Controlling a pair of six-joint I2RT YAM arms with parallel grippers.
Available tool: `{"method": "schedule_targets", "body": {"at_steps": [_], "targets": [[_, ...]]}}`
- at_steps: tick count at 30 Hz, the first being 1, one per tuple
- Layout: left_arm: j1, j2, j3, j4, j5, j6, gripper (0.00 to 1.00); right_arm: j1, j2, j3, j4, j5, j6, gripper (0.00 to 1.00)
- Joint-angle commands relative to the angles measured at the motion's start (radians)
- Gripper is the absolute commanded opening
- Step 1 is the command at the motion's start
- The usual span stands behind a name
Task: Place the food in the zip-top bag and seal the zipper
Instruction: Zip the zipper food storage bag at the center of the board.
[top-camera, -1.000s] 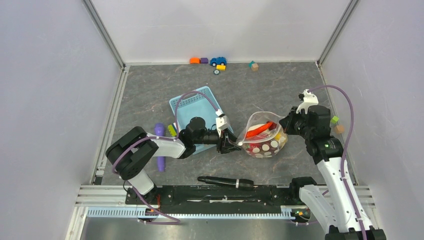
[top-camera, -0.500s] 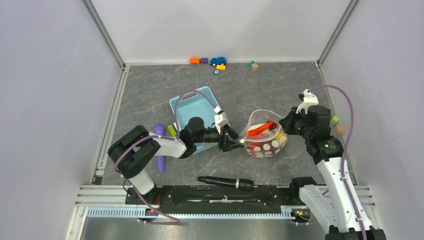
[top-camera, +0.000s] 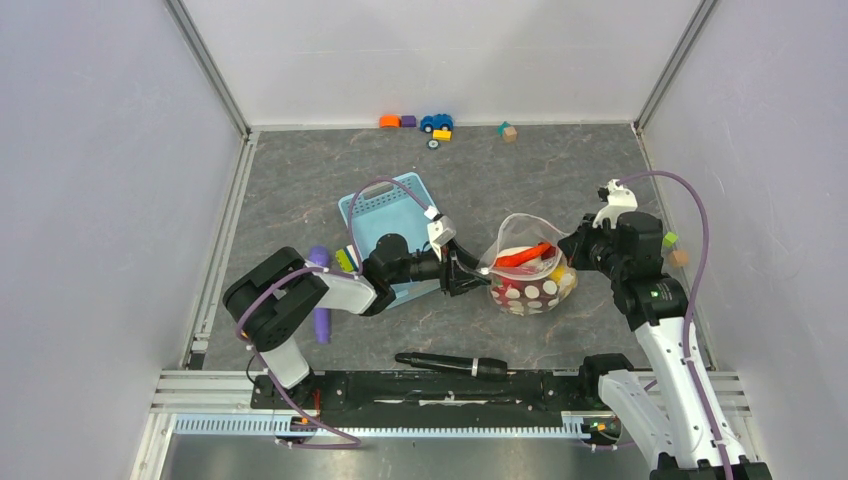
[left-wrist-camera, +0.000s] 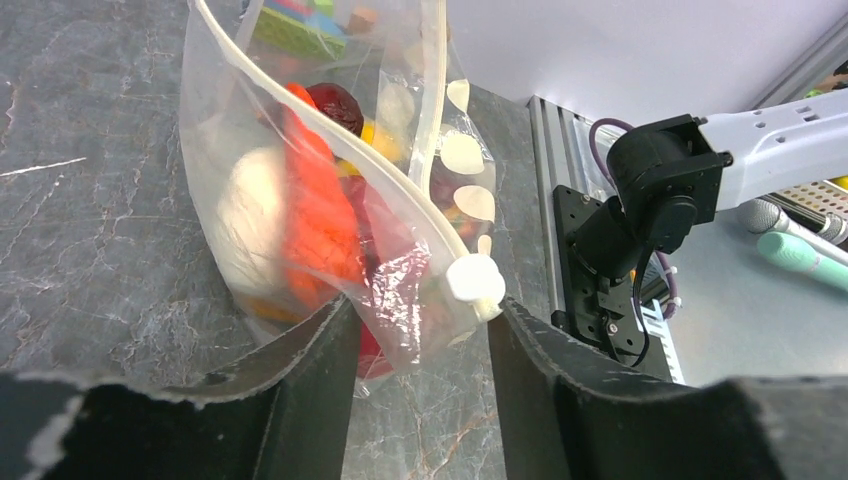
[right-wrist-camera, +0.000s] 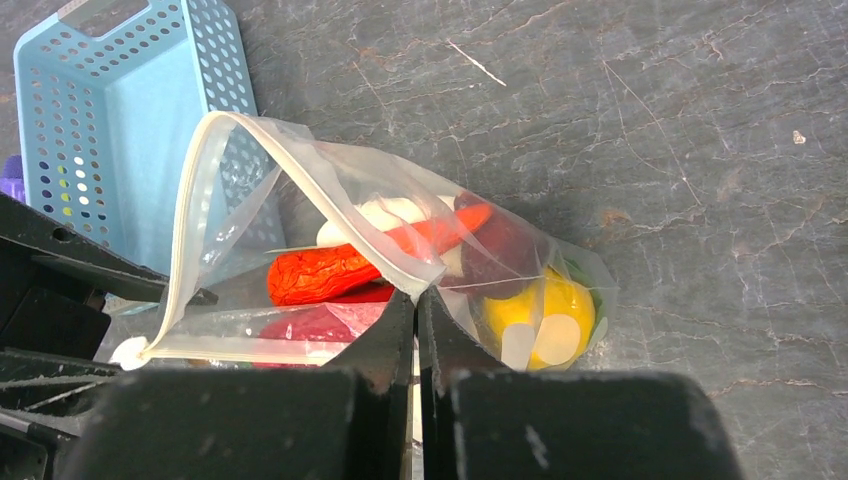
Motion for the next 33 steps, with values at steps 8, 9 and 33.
{"method": "schedule_targets", "body": {"at_steps": [8,9,33], "targets": [[-0.006,-0.003,0.024,0.094,-0.001,-0.012,0.13,-0.003,-0.021,0.000,0.026,-0.022,-0.001,0.00],[-0.006,-0.007,0.021,0.098,0.000,-0.014,0.05,-0.005,-0.020,-0.002,0.026,-0.019,-0.003,0.00],[-0.018,-0.171,0.065,-0.238,-0.087,-0.156,0.02,-0.002,-0.279,-0.054,0.409,-0.526,-0.242,0.98]]}}
